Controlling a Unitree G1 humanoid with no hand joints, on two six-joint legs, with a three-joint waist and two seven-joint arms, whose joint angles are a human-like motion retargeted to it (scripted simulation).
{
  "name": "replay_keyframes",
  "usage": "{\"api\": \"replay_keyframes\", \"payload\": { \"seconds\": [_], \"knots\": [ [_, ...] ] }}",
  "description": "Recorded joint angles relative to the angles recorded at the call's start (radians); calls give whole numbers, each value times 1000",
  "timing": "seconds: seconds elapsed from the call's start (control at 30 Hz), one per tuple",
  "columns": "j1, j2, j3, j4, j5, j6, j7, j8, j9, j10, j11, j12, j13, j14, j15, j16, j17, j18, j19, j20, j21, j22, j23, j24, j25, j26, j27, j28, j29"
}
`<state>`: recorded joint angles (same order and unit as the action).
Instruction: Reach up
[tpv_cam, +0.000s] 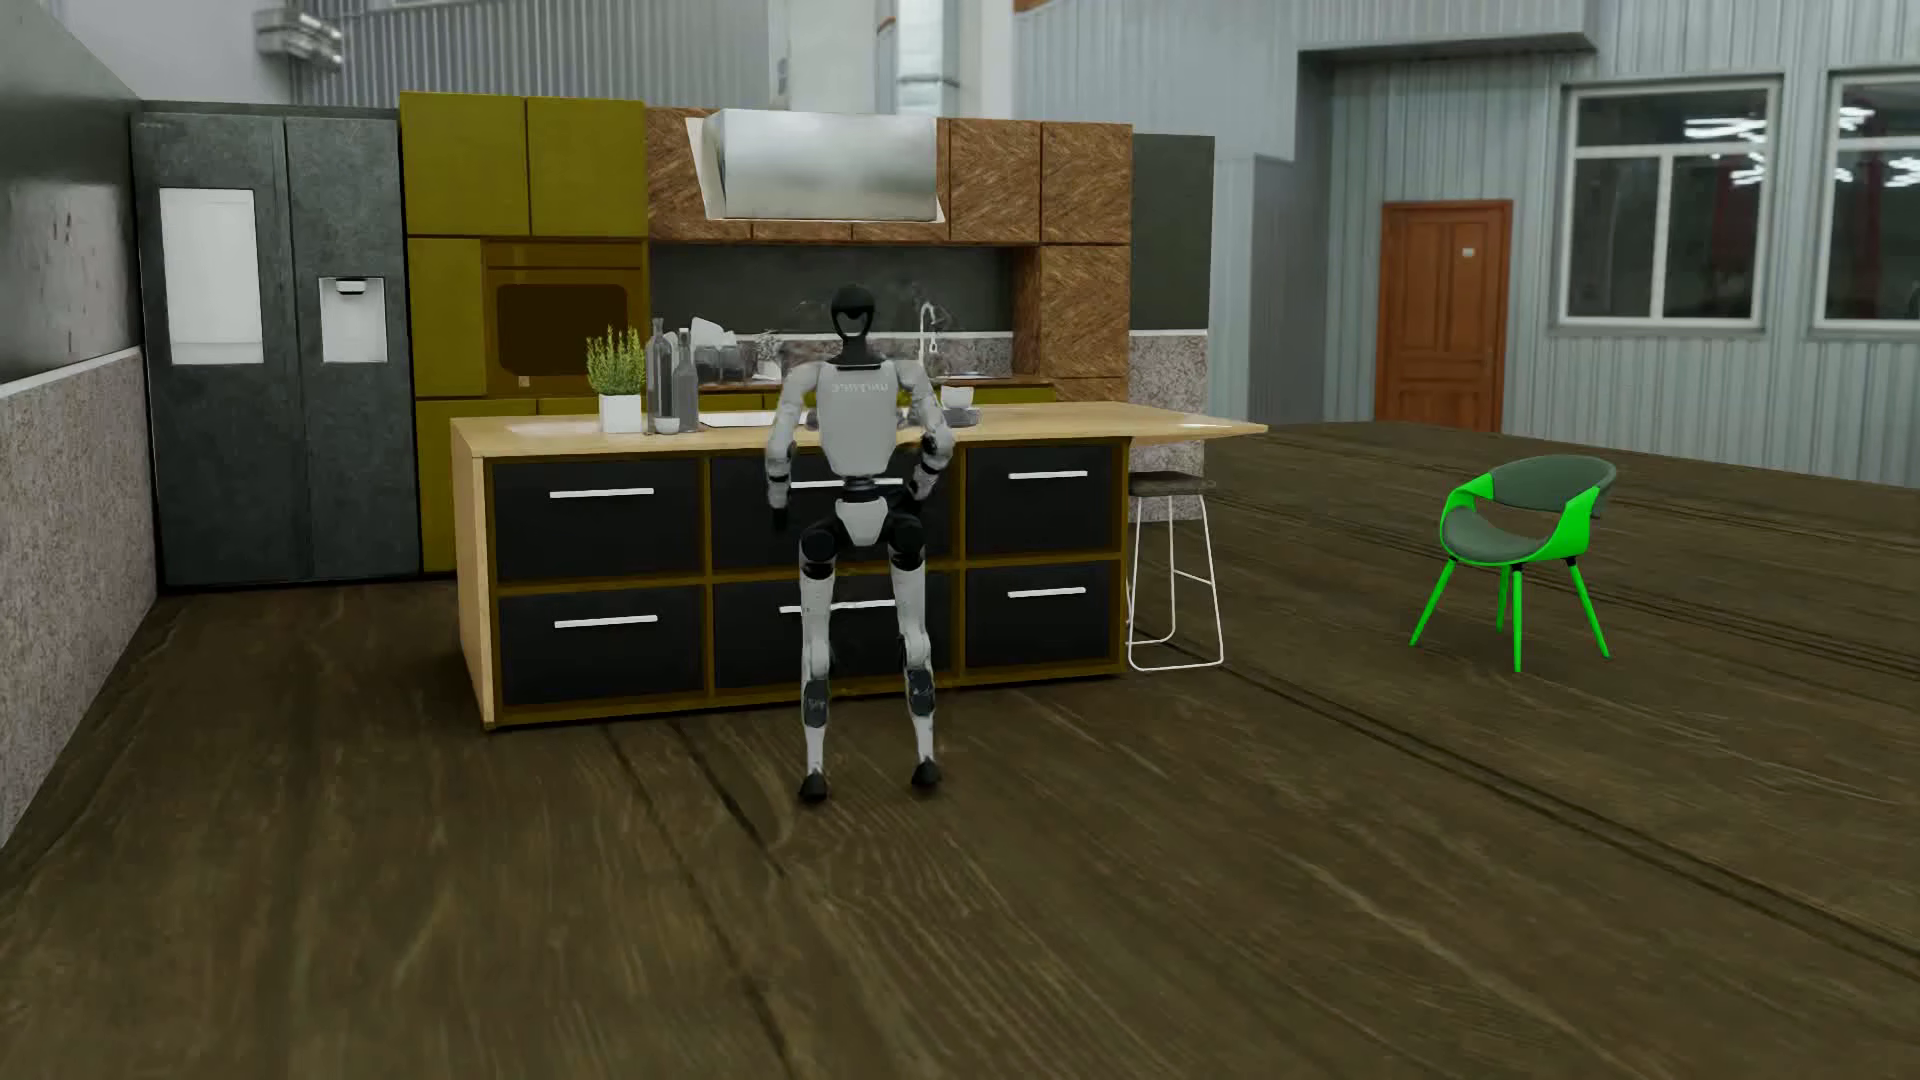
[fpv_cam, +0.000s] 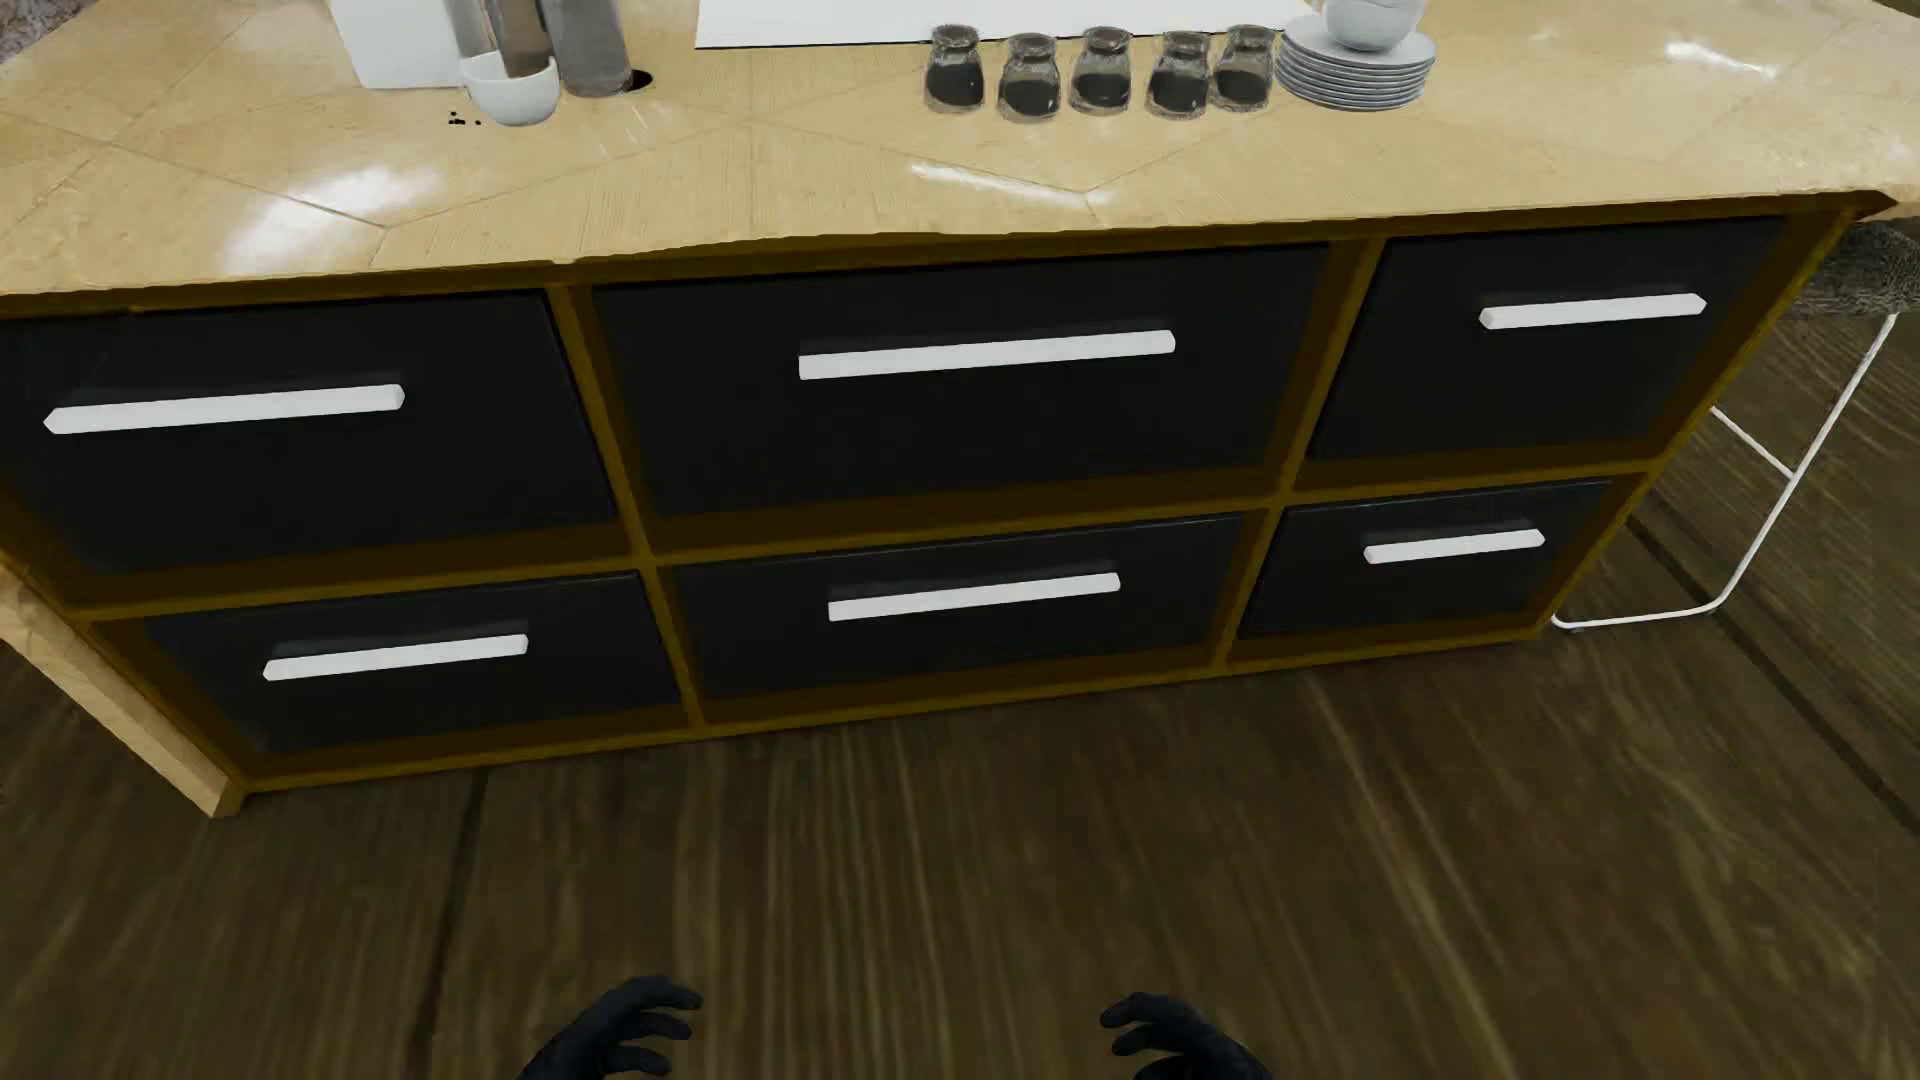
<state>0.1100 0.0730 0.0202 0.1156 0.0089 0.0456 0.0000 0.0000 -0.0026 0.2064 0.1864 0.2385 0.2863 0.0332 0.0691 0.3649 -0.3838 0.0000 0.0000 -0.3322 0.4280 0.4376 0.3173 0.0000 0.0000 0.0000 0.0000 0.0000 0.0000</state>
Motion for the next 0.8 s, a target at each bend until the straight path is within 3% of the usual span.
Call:
{"api": "replay_keyframes", "payload": {
  "seconds": [0.03, 0.07, 0.33, 0.53, 0.67, 0.8],
  "knots": [
    [11, -5, 13, 9, 6, 5, 0, 0, -8, -8, 2, 5, -1, -3, -14, -3, 1, 0, 0, 19, 4, 4, 5, 0, 0, 0, 0, 0, 0],
    [11, -10, 16, 10, 8, 2, 0, 0, -11, -9, 15, -5, 6, -3, -27, 5, 3, 0, 0, -63, -5, 3, 10, 0, 0, 0, 0, 0, 0],
    [14, -5, 16, 10, 7, 1, 0, 0, -8, -8, 11, -18, -17, -2, -26, 10, 10, 0, 0, -65, -19, -7, 23, 0, 0, 0, 0, 0, 0],
    [16, -8, 25, 13, 9, 13, 0, 0, -10, -11, 15, -135, -144, 6, -29, 46, -17, 0, 0, -130, -28, -37, 2, 0, 0, 0, 0, 0, 0],
    [9, -12, 34, 8, 5, 23, 0, 0, -14, -9, 6, -361, -352, 13, -12, 127, -102, 0, 0, -184, -63, -111, -64, 0, 0, 0, 0, 0, 0],
    [19, -8, 56, 7, 7, 27, 0, 0, -11, -12, 9, -743, -705, 18, -11, 242, -223, 0, 0, -184, -111, -156, -70, 0, 0, 0, 0, 0, 0]
  ]
}}
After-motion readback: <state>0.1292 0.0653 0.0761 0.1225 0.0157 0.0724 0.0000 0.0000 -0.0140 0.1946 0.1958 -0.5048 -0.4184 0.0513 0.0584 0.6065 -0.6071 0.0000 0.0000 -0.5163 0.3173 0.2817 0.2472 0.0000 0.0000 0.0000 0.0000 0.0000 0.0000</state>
